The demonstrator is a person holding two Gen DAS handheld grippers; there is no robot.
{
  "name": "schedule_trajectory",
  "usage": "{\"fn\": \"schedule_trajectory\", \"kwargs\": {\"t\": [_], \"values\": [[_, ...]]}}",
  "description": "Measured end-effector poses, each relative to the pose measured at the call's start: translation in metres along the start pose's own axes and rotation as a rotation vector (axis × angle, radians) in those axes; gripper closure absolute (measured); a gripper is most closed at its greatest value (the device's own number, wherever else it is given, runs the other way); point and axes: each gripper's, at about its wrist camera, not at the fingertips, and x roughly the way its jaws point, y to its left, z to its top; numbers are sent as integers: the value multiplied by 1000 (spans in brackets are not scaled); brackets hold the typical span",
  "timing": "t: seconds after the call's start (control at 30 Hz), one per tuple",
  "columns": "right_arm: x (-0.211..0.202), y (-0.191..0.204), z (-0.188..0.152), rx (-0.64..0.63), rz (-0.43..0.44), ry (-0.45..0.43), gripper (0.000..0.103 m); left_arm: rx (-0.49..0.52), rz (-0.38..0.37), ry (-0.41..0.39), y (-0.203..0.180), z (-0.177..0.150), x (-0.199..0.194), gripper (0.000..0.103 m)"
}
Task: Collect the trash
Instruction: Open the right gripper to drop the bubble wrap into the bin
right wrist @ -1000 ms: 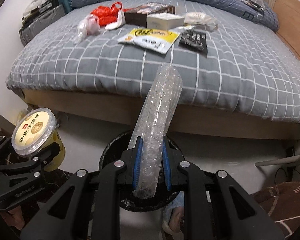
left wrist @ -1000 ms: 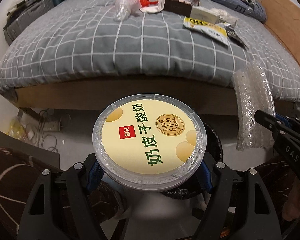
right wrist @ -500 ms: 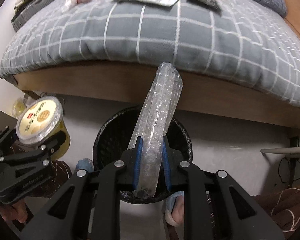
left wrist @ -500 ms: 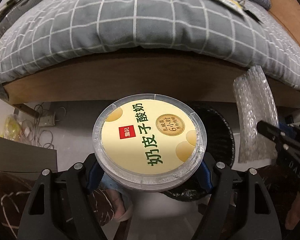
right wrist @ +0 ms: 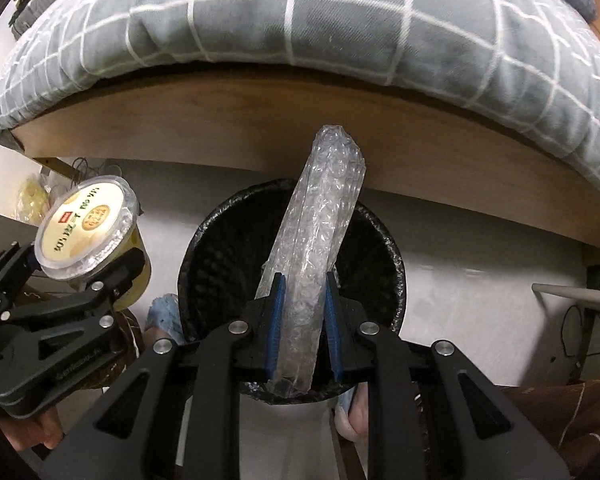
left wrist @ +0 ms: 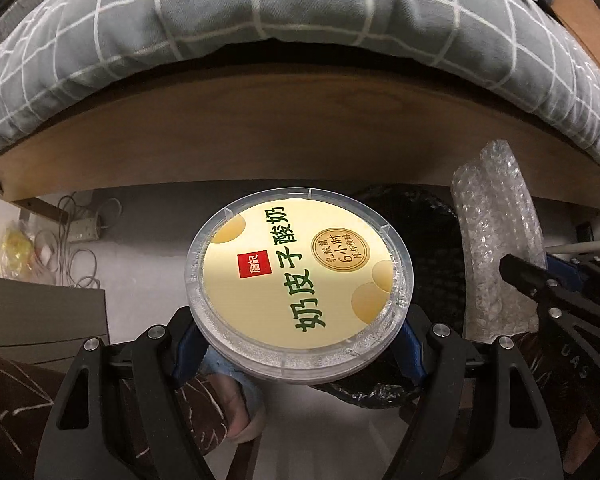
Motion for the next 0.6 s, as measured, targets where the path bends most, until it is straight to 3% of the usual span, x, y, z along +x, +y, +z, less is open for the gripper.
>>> {"fn": "schedule_trajectory", "kwargs": {"t": [0.33,0.6], "values": [[16,12,-1,-30,-17,36,80,-37,-12,24,12,3,5,29],[12,5,0,-9,-39,21,54,-39,1,29,4,3,0,29]]}}
